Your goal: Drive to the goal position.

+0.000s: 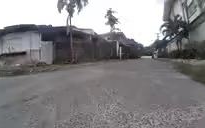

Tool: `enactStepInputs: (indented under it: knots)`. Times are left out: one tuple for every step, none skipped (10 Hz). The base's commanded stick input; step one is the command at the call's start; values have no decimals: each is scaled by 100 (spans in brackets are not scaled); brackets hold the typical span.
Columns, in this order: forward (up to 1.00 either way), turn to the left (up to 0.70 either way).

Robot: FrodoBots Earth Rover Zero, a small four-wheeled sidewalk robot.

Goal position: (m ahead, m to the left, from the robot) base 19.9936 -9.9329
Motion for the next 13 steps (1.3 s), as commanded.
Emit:
enactStepInputs:
  knots:
    - [100,-22]
    - [100,-22]
    - [100,-22]
    - [100,-22]
    - [100,-22]
    - [100,-22]
    - [100,-22]
    - [100,-22]
    - [100,-22]
    - [100,-22]
    - [100,-22]
    - [100,-22]
    - [100,-22]
